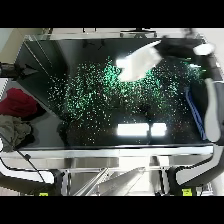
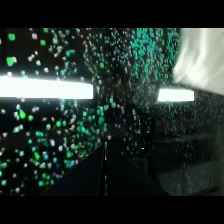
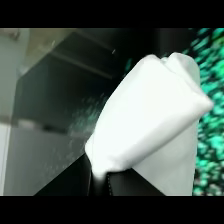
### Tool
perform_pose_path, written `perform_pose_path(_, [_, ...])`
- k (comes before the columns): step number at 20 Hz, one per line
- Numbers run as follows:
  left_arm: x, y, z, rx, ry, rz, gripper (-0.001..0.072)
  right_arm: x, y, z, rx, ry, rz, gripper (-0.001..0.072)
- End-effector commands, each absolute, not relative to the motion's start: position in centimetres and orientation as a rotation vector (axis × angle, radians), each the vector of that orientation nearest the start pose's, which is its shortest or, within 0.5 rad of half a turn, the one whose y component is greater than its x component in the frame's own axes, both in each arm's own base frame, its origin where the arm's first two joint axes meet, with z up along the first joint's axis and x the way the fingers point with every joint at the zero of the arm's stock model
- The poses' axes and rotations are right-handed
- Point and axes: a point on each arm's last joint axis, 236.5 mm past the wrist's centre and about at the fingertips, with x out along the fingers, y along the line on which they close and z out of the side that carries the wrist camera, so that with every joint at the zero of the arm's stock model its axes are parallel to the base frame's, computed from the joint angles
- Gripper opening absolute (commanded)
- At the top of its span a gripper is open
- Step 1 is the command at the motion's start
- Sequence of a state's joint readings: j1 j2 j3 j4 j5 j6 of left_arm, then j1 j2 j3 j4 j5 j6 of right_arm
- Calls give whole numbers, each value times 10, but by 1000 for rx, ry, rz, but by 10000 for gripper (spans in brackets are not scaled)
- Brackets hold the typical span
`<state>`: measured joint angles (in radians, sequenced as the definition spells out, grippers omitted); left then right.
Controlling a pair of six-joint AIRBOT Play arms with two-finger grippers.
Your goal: Fold the shirts.
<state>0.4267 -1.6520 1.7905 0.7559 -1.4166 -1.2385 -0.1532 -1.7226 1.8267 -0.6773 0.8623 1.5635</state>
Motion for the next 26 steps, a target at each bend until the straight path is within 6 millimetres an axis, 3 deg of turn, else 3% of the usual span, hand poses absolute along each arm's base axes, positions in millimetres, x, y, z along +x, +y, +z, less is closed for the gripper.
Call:
perform_pose_path(1, [494,37,126,-547,964,-415,15,573,-97,187,952,579,-5,21])
perform_pose_path(3, [491,35,125,-547,975,-423,15,539,-156,186,992,597,-151,22])
perform_pose_path(5, [491,36,125,-547,975,-423,14,504,-201,194,1027,585,-269,22])
perform_pose_path(7, [491,36,126,-547,973,-421,14,470,-232,204,1082,569,-344,22])
perform_pose_path(10, [488,34,125,-547,989,-432,14,420,-262,208,1113,595,-430,22])
perform_pose_path(14, [477,27,122,-547,1033,-465,14,362,-281,176,1088,763,-571,21])
perform_pose_path(18, [475,18,122,-538,1046,-484,14,293,-282,111,1035,1055,-812,20])
perform_pose_path(20, [476,7,122,-526,1053,-506,14,266,-278,79,1041,1115,-913,20])
perform_pose_path(26, [475,-33,122,-482,1079,-578,14,219,-261,-5,1059,1226,-1050,31])
